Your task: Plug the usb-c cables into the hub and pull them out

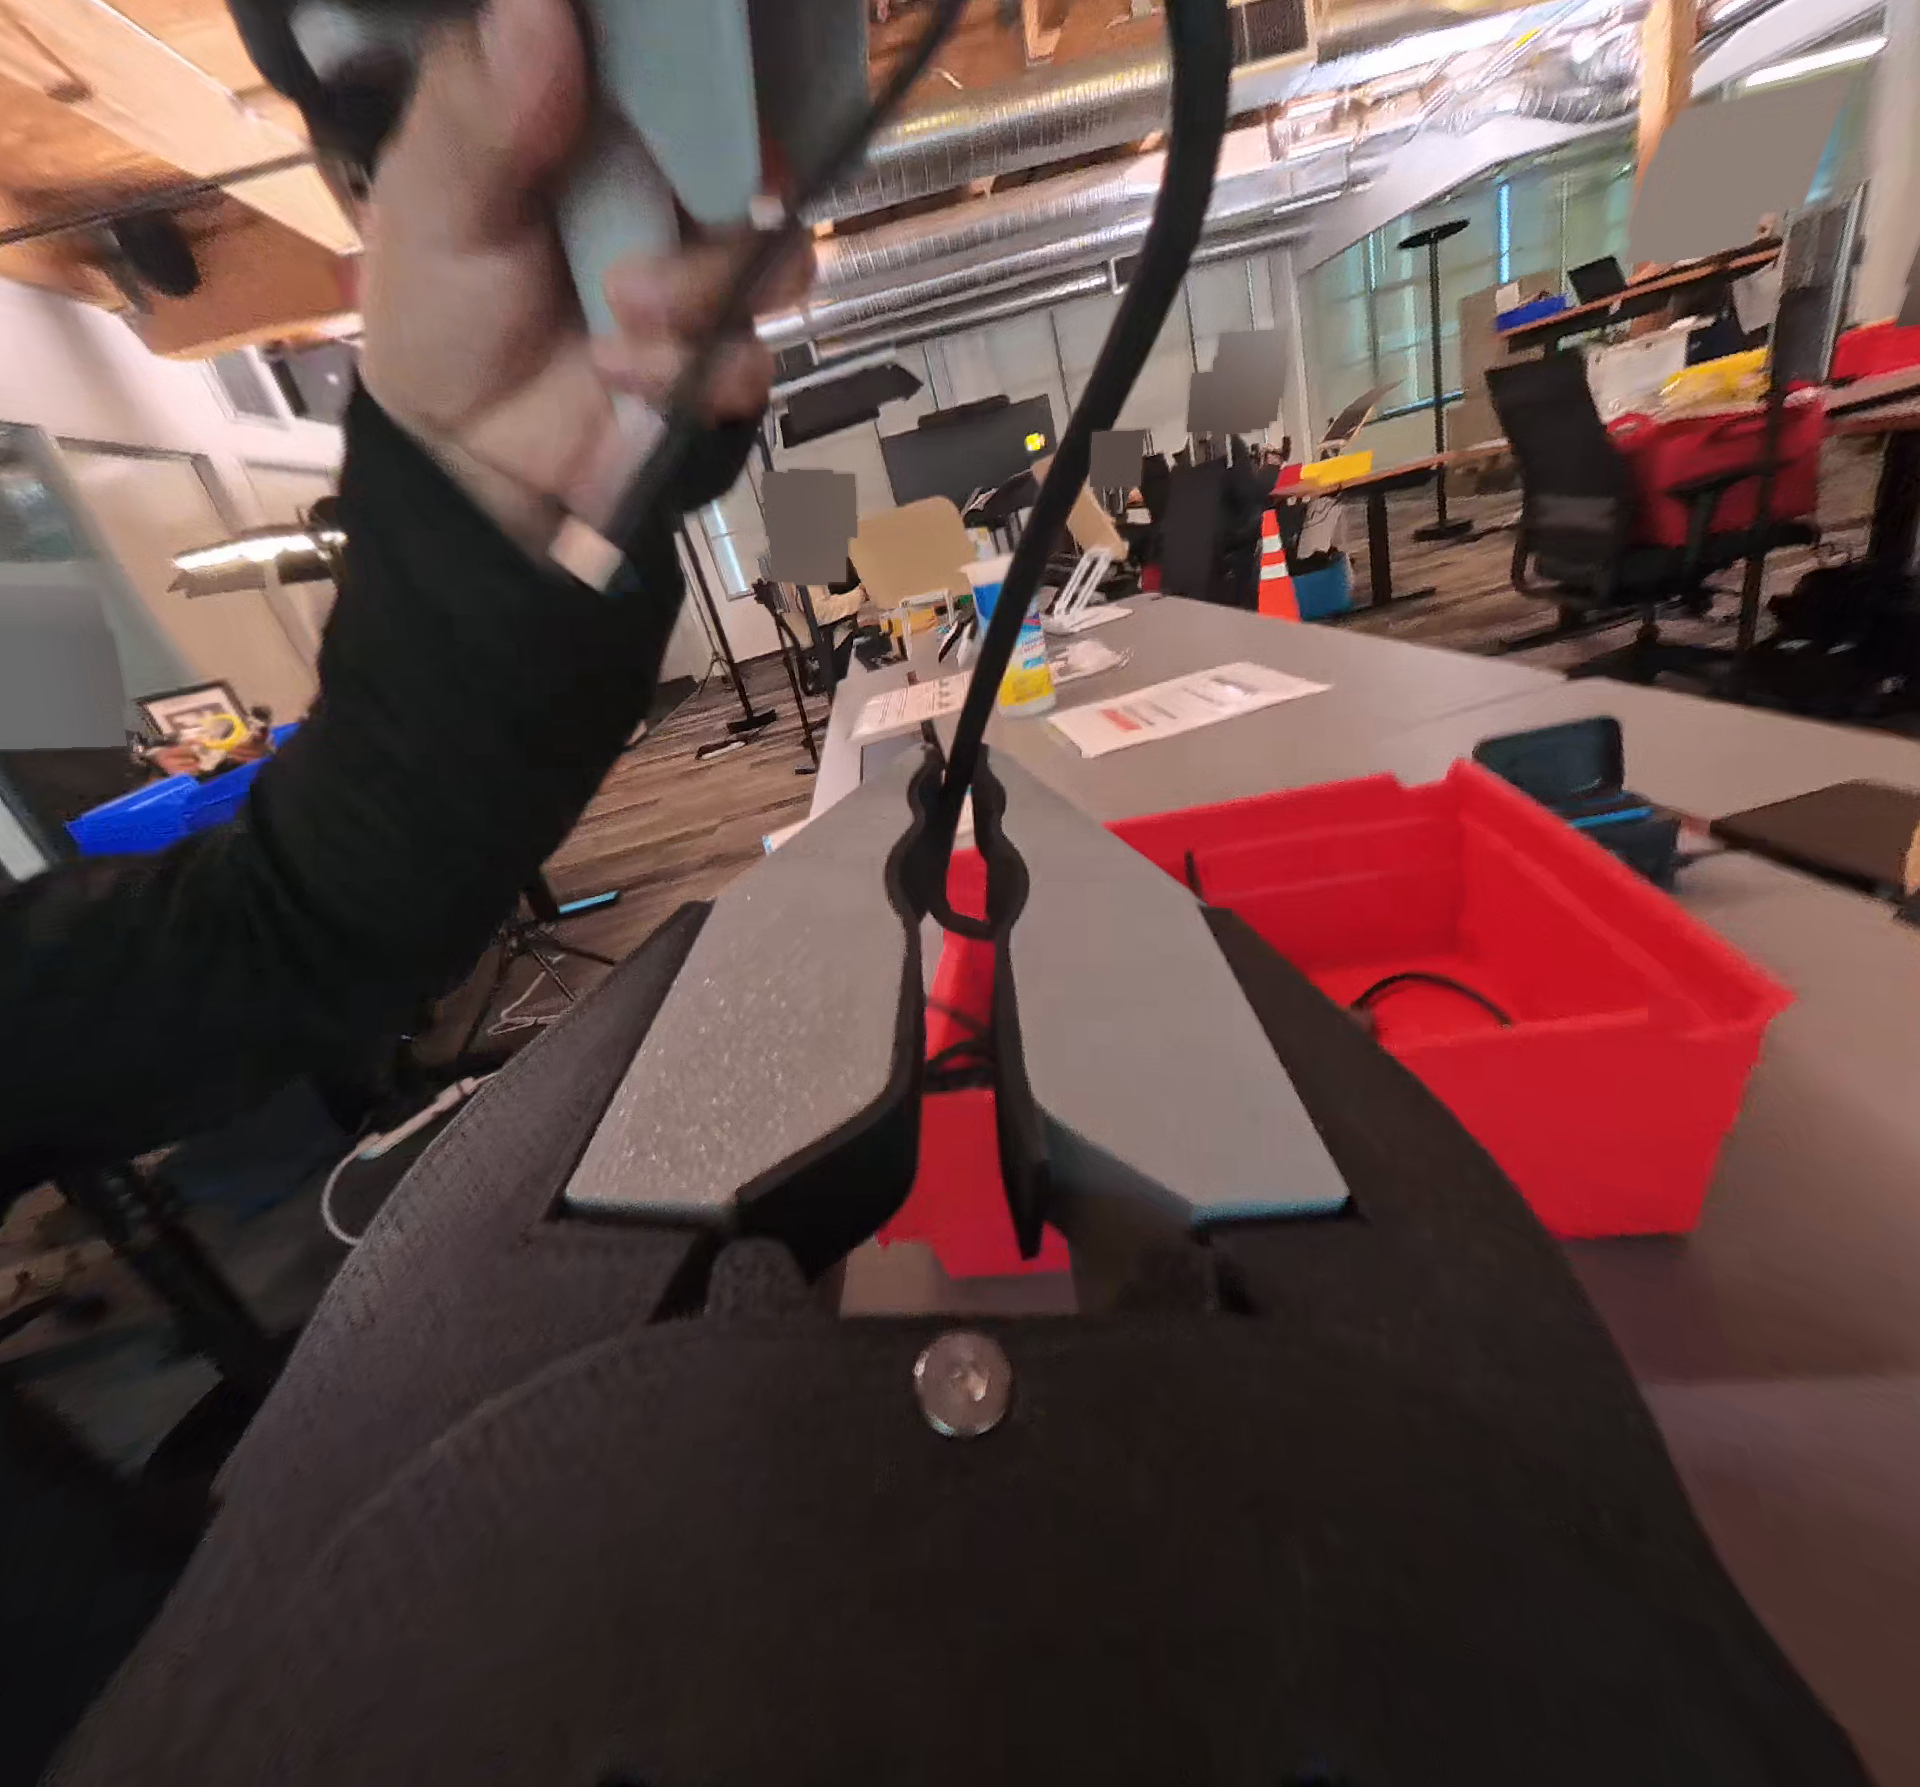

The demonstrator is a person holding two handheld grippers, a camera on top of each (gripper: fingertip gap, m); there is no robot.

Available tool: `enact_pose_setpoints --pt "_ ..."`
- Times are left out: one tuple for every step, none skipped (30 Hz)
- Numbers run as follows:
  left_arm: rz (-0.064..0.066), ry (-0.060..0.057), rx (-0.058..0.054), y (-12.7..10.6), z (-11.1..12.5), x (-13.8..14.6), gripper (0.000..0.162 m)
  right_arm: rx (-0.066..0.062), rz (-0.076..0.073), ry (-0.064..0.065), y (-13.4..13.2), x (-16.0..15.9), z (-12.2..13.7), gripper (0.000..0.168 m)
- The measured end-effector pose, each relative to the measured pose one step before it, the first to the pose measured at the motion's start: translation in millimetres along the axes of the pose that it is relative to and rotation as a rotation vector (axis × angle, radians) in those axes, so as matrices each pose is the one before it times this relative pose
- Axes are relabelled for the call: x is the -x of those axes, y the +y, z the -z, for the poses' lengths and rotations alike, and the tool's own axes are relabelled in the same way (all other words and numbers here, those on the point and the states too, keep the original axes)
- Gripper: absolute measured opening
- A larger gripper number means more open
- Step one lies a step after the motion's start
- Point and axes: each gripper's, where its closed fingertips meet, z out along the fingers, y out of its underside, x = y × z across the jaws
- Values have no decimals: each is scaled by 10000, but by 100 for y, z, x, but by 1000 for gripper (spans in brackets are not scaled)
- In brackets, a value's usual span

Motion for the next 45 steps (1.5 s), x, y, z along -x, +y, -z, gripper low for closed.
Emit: enact_pose_setpoints --pt "88 -251 -162 -134 786 782 12 12 84 3 -1432 262 -31 2" --pt "88 -222 -131 27 852 807 13 0 148 121 -1415 146 -140 2" --pt "140 -135 -111 211 883 727 17 -63 222 211 -1444 67 -164 1" --pt "180 -4 -80 433 866 522 29 -131 215 172 -1481 87 -150 1" --pt "192 68 68 831 809 373 42 -125 183 103 -1408 114 -169 2" --pt "196 99 183 1171 720 267 50 -82 163 76 -1231 73 -190 1" --pt "183 96 216 1405 607 200 54 10 138 42 -951 94 -189 2" --pt "137 1 194 1518 460 290 57 -5 150 81 -802 59 -67 3" --pt "80 -103 210 1650 332 407 58 -129 221 200 -883 -51 115 3" --pt "56 -83 283 1806 217 356 59 -219 270 203 -992 -58 295 3" --pt "79 1 287 1822 123 197 61 -263 230 204 -1101 -105 422 3" --pt "142 47 199 1664 58 104 61 -312 132 169 -1175 -132 509 4" --pt "167 100 170 1553 13 8 61 -312 26 79 -1159 -64 534 3" --pt "141 138 166 1440 -15 -40 61 -301 45 94 -1140 -96 534 3" --pt "140 113 141 1291 -53 10 62 -276 158 346 -1117 -488 568 3" --pt "139 47 140 1197 -97 100 62 -289 242 477 -1155 -725 620 3" --pt "80 28 187 1210 -110 93 62 -286 182 346 -1180 -631 626 2" --pt "17 -19 212 1209 -128 151 62 -241 31 95 -1081 -358 583 2" --pt "34 -98 157 1081 -166 251 62 -109 -109 -81 -850 -123 492 2" --pt "114 -44 99 955 -239 149 62 -44 -68 43 -694 -263 485 3" --pt "136 159 148 961 -348 -198 62 -120 163 374 -752 -652 589 4" --pt "116 228 216 1001 -425 -356 63 -120 284 339 -647 -562 626 4" --pt "68 105 249 952 -453 -192 64 53 159 20 -255 -98 555 3" --pt "25 -43 221 776 -365 -23 65 226 42 -98 99 70 513 3" --pt "13 -72 103 557 -212 -81 65 150 187 210 -22 -328 694 3" --pt "-10 44 -52 343 -93 -351 64 -231 488 731 -681 -1039 1078 4" --pt "-65 191 -82 314 -81 -630 64 -372 428 608 -1055 -996 1205 4" --pt "-144 211 63 475 -180 -648 64 -320 5 127 -1029 -456 1080 4" --pt "-176 -14 244 629 -265 -261 64 -107 -379 -296 -614 177 798 3" --pt "-137 -310 275 561 -261 247 64 284 -417 -397 178 455 442 1" --pt "-129 -361 273 480 -205 264 64 574 -157 -257 915 404 186 1" --pt "-182 -155 229 392 -141 -219 64 558 182 82 1201 44 98 2" --pt "-202 4 102 199 -78 -669 64 386 417 311 1181 -187 68 2" --pt "-238 44 -71 -53 -72 -891 64 367 393 214 1210 -44 44 2" --pt "-263 -18 -90 -63 -159 -842 63 414 234 42 1280 102 -48 4" --pt "-329 -243 94 196 -326 -411 62 396 35 -48 1243 110 -164 4" --pt "-366 -508 295 451 -493 166 61 298 -124 -110 1074 101 -270 4" --pt "-247 -355 289 400 -636 129 66 249 -207 -221 975 181 -395 4" --pt "10 26 200 233 -691 -282 64 246 -256 -243 896 159 -445 4" --pt "117 165 176 198 -703 -336 61 204 -260 -145 789 19 -459 4" --pt "116 128 158 156 -631 -166 61 193 -203 -126 746 72 -444 4" --pt "94 81 89 95 -504 -41 62 211 -112 -153 729 194 -395 4" --pt "59 80 17 -10 -308 18 62 232 -19 -83 754 150 -362 4" --pt "123 113 -67 -154 -51 49 60 240 61 43 761 0 -296 4" --pt "73 115 31 15 57 79 58 194 120 110 660 -65 -226 4"
